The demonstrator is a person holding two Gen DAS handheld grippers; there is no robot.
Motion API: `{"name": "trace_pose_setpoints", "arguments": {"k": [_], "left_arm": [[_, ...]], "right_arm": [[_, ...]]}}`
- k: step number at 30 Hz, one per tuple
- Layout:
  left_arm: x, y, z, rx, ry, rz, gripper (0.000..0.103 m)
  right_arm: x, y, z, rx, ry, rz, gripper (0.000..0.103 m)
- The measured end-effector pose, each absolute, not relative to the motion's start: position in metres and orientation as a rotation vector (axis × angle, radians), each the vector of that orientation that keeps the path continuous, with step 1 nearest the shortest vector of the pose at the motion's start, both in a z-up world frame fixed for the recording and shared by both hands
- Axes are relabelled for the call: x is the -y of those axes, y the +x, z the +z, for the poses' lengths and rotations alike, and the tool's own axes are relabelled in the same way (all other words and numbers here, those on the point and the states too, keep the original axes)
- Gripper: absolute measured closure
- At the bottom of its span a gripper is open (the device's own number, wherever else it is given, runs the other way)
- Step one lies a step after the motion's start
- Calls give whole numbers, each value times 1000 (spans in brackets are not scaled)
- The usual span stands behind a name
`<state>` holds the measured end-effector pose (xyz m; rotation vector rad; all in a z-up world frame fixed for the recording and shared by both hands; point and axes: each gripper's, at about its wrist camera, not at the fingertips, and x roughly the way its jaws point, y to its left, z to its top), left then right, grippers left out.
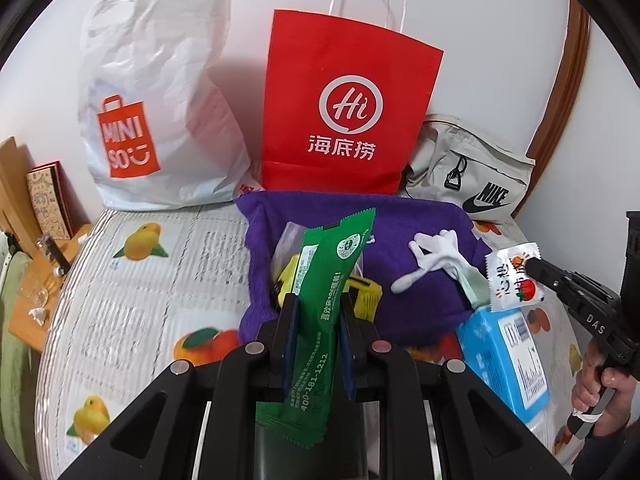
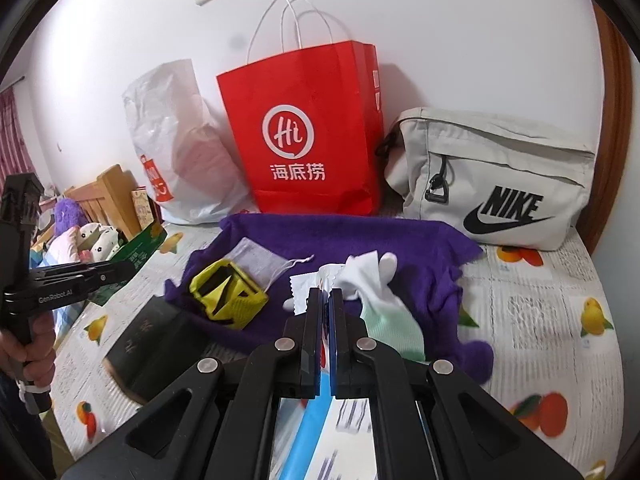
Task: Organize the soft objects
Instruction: 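Carry the green packet and tomato packet over the purple towel with both tools, then open both tools to drop the two packets on the towel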
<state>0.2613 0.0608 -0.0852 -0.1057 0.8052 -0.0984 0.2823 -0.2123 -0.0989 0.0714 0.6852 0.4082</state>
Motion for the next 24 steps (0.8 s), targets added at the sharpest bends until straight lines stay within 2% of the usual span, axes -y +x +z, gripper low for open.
{"name": "trace_pose_setpoints", "arguments": {"k": [20,24], "left_arm": [[-36,352,-123,-908,-69,-76,83],[-28,363,-132,-924,-51,-63,83]], "right_arm": [[208,359,-149,-871,137,437,99],[206,363,-155,-895,126,439,96]]}}
